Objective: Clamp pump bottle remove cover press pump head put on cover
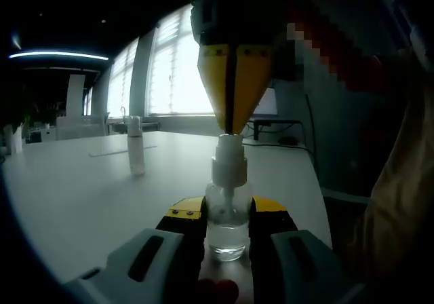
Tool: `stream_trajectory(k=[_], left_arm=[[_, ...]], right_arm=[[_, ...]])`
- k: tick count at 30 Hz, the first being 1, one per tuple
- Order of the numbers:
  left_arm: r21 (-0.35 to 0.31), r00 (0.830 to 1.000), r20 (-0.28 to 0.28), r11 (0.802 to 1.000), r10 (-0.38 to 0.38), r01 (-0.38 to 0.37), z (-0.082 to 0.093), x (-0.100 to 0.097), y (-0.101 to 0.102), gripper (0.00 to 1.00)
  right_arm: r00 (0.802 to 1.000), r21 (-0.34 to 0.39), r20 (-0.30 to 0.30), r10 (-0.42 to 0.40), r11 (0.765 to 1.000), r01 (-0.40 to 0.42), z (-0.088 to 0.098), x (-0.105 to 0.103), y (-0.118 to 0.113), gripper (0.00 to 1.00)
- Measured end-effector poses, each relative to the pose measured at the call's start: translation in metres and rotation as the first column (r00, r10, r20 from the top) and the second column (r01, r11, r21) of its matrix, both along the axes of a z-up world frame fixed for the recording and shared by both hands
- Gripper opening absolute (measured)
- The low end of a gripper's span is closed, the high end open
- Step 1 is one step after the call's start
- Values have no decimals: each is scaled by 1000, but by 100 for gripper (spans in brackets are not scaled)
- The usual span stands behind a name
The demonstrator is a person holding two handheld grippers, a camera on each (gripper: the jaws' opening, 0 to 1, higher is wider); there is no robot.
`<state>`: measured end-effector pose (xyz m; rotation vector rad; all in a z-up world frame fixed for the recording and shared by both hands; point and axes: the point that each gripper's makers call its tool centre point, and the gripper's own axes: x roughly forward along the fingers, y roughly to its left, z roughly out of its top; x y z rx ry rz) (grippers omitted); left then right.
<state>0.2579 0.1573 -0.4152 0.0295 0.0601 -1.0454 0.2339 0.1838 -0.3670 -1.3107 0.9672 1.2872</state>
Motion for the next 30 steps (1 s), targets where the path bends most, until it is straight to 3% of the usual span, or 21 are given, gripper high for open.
stream_trajectory(k=[12, 30], left_arm=[[-2, 1000, -2, 1000, -1, 1, 0, -1, 0, 15], [-2, 1000, -1, 1000, -2, 2, 0, -1, 0, 15]], right_arm=[[1000, -24, 3, 9, 1000, -9, 0, 1, 1, 0], [999, 8, -6, 45, 999, -45, 7, 1, 1, 0]])
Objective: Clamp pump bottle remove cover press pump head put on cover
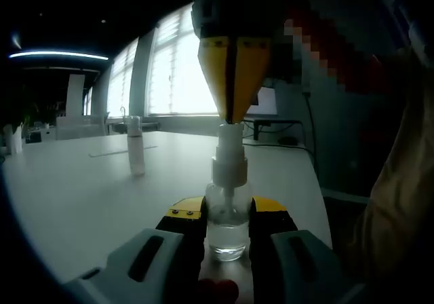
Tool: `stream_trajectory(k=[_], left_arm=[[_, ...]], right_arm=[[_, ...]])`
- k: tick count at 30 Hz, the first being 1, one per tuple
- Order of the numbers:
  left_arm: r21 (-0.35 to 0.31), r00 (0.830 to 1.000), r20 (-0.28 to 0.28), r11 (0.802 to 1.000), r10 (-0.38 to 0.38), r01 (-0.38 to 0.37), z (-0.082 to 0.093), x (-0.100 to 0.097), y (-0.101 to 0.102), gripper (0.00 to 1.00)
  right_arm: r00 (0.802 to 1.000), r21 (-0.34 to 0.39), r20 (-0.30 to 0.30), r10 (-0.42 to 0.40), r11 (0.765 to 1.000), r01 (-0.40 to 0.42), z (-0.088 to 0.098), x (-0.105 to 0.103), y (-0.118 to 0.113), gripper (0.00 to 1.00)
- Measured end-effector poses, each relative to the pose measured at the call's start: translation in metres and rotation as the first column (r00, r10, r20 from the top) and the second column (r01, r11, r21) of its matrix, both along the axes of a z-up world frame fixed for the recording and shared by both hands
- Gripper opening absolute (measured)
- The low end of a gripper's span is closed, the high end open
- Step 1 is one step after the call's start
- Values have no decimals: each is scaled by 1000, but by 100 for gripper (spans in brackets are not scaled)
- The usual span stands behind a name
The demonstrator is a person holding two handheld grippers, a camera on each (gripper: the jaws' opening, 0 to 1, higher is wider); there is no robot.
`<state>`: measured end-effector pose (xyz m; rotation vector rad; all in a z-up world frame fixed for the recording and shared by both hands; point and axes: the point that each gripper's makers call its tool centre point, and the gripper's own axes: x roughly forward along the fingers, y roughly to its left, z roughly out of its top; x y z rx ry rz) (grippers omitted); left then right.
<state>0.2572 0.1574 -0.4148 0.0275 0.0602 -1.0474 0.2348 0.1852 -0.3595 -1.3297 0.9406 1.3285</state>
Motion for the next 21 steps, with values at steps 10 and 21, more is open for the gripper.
stream_trajectory(k=[10, 21], left_arm=[[1, 1000, 2, 1000, 2, -2, 0, 1, 1, 15], [1, 1000, 2, 1000, 3, -3, 0, 1, 0, 15]], right_arm=[[1000, -10, 9, -15, 1000, 15, 0, 0, 0, 0], [1000, -18, 14, -16, 1000, 16, -1, 0, 0, 0]])
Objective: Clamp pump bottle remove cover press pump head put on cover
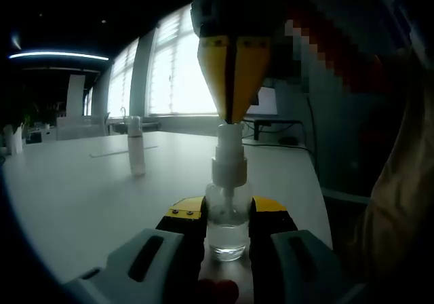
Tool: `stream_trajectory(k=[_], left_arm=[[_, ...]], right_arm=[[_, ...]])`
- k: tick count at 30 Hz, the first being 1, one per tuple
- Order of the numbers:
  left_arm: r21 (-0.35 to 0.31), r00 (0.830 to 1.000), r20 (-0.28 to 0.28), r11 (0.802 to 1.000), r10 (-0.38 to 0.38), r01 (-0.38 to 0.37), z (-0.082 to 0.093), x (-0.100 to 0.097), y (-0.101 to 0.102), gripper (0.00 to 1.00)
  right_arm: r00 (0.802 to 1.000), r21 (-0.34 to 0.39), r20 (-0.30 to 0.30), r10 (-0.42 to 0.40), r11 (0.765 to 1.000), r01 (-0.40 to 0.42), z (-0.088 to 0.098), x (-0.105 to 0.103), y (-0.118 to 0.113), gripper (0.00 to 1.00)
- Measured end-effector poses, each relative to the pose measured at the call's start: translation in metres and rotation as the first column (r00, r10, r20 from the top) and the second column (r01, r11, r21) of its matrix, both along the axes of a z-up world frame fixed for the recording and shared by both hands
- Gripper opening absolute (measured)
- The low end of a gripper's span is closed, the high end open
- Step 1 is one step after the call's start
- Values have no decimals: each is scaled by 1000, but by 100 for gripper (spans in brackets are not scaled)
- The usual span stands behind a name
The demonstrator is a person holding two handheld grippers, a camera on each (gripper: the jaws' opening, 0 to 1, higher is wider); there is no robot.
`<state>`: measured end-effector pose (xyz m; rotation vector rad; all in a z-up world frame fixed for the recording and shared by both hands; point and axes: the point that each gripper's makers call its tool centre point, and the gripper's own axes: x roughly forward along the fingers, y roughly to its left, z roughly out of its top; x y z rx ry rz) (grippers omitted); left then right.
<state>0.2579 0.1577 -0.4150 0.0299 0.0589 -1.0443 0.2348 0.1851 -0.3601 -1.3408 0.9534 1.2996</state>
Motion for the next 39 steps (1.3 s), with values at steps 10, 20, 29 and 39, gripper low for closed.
stream_trajectory(k=[10, 20, 29, 39], left_arm=[[1, 1000, 0, 1000, 1, -1, 0, 0, 0, 15], [0, 1000, 0, 1000, 1, -1, 0, 0, -1, 15], [1, 1000, 1, 1000, 2, -2, 0, 0, 0, 15], [1, 1000, 0, 1000, 2, -2, 0, 0, 0, 15]], right_arm=[[1000, -10, 8, -1, 1000, 1, -1, 0, 0, 0], [1000, 8, -10, -28, 1000, 28, -6, 0, 0, 0], [1000, -10, -2, -25, 1000, 25, -7, -1, 0, 0], [1000, -16, 4, -22, 1000, 22, -7, 0, 0, 0]])
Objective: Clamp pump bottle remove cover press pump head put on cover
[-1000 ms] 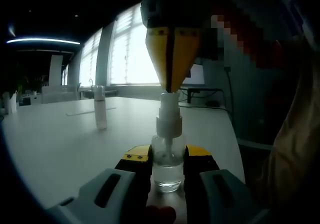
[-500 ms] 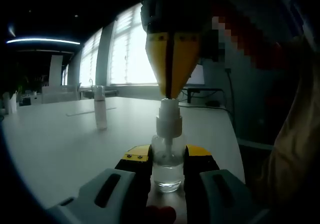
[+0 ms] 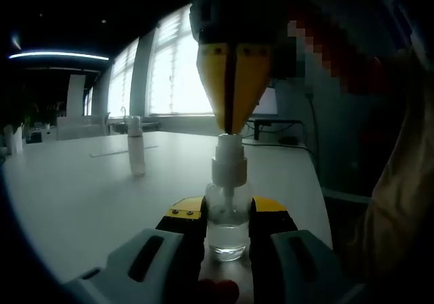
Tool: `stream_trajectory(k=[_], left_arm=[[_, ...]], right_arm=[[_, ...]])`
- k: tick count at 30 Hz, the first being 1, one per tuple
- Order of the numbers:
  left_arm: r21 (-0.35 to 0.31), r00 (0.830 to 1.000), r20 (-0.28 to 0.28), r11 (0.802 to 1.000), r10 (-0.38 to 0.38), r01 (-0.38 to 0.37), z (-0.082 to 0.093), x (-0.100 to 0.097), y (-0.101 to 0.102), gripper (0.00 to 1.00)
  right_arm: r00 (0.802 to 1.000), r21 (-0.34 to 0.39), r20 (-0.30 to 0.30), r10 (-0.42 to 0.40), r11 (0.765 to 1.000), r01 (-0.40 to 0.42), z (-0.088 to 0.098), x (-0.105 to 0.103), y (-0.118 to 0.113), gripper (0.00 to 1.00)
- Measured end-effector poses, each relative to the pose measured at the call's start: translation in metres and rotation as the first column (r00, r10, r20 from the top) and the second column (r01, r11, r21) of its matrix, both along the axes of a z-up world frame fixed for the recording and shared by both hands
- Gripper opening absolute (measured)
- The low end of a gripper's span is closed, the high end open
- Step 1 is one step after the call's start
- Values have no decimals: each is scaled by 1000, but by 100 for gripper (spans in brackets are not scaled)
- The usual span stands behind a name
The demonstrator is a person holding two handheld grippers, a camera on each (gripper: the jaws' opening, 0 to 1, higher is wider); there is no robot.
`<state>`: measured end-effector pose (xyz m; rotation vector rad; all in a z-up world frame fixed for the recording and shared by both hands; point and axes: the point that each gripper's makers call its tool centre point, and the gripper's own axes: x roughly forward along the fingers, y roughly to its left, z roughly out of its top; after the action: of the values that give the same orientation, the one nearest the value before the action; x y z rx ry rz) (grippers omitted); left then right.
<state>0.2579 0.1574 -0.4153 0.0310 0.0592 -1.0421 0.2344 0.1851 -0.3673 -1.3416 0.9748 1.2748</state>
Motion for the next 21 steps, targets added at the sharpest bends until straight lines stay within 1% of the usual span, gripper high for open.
stream_trajectory(k=[3, 5, 12, 21], left_arm=[[0, 1000, 1, 1000, 0, 0, 0, 0, 0, 15], [0, 1000, 0, 1000, 0, 0, 0, 0, 0, 15], [-1, 1000, 0, 1000, -2, 2, 0, -1, 0, 15], [-2, 1000, -2, 1000, -1, 1, 0, 1, 1, 15]], right_arm=[[1000, 8, 5, 11, 1000, -11, 1, 0, -1, 0], [1000, 14, 6, 2, 1000, -2, 4, 1, 0, 0], [999, 8, 33, 38, 999, -38, 7, 0, 1, 0], [999, 18, 25, 31, 999, -31, 7, 2, 1, 0]])
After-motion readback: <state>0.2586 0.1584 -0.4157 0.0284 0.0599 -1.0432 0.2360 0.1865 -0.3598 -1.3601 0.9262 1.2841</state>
